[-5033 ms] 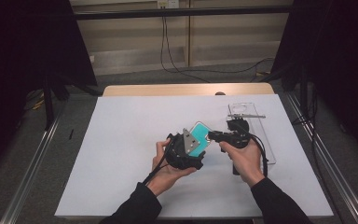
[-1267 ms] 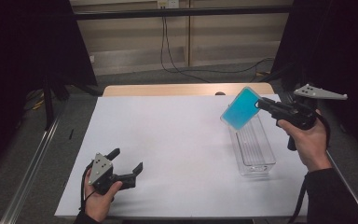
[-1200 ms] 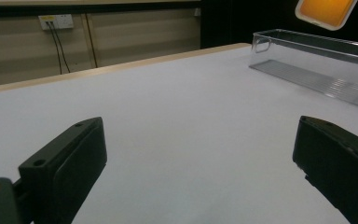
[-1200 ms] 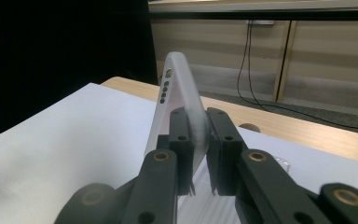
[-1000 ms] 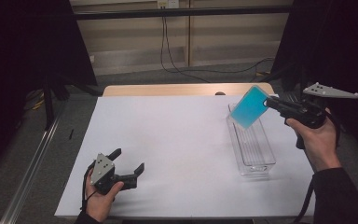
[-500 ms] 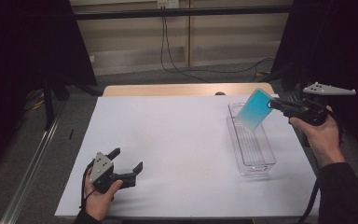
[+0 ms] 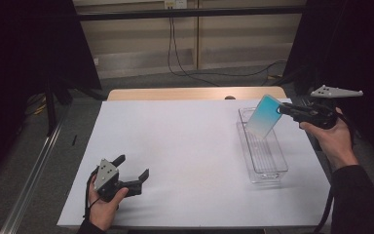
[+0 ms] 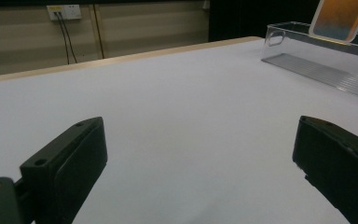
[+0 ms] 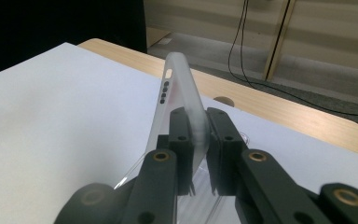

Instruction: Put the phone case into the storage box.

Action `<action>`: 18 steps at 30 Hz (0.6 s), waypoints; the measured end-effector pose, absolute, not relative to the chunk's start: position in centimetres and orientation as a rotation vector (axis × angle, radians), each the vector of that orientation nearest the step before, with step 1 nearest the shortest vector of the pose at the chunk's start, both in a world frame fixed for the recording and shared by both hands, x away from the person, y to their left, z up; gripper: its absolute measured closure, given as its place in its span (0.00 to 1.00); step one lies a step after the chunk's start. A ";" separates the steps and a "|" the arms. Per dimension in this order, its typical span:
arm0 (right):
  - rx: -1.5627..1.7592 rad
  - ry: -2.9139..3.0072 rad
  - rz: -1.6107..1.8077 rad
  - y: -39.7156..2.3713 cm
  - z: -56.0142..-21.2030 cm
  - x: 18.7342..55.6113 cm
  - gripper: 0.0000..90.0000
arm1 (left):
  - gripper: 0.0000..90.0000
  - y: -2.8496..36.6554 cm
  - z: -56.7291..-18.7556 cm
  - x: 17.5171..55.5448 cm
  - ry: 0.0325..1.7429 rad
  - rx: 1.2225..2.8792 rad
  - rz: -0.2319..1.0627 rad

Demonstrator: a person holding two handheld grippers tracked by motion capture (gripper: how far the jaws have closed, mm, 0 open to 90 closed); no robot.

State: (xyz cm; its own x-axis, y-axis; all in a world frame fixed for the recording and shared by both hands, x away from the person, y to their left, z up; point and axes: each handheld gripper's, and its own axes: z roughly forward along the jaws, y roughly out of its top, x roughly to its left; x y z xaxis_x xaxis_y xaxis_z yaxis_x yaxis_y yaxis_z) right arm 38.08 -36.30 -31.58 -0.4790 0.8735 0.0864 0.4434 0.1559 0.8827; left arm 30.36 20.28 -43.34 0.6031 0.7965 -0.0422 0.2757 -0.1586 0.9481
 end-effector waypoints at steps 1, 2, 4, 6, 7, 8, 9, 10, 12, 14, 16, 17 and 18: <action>1.239 1.994 1.277 -36.3 -31.6 38.2 0.90 | 0.03 20.3 -43.3 30.4 0.888 1.718 0.584; 1.228 1.998 1.276 -36.2 -31.7 38.3 0.90 | 0.03 20.3 -43.3 30.4 0.890 1.717 0.586; 1.215 1.997 1.270 -36.1 -31.8 38.6 0.90 | 0.03 20.3 -43.3 30.4 0.889 1.717 0.585; 1.206 2.008 1.255 -36.0 -31.9 38.9 0.90 | 0.03 20.3 -43.3 30.4 0.889 1.717 0.585; 1.204 2.012 1.246 -36.0 -31.9 39.0 0.90 | 0.03 20.3 -43.3 30.4 0.889 1.717 0.586; 1.194 2.021 1.235 -36.0 -32.0 39.2 0.90 | 0.03 20.3 -43.3 30.4 0.889 1.716 0.587; 1.191 2.021 1.231 -35.9 -32.0 39.3 0.90 | 0.03 20.3 -43.3 30.4 0.890 1.715 0.587; 1.196 2.015 1.234 -35.9 -32.0 39.5 0.90 | 0.03 20.4 -43.3 30.4 0.890 1.716 0.589; 1.195 2.012 1.227 -35.9 -32.0 39.7 0.90 | 0.03 20.4 -43.4 30.4 0.892 1.715 0.590; 1.190 2.015 1.206 -35.9 -32.0 40.0 0.90 | 0.03 20.4 -43.4 30.5 0.895 1.713 0.590; 1.188 2.020 1.201 -35.9 -32.1 40.3 0.90 | 0.03 20.4 -43.4 30.5 0.895 1.712 0.590; 1.186 2.020 1.197 -35.9 -32.1 40.5 0.90 | 0.03 20.4 -43.4 30.5 0.895 1.713 0.591; 1.187 2.020 1.194 -35.9 -32.1 40.6 0.90 | 0.03 20.4 -43.4 30.5 0.895 1.713 0.591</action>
State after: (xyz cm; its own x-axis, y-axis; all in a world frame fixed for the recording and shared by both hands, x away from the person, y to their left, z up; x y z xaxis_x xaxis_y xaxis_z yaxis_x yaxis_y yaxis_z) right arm 40.60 -35.88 -32.14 -0.4903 0.8715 0.0078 0.4268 0.2323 0.8740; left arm 30.48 20.41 -43.38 0.5957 0.8020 -0.0429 0.2750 -0.1535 0.9491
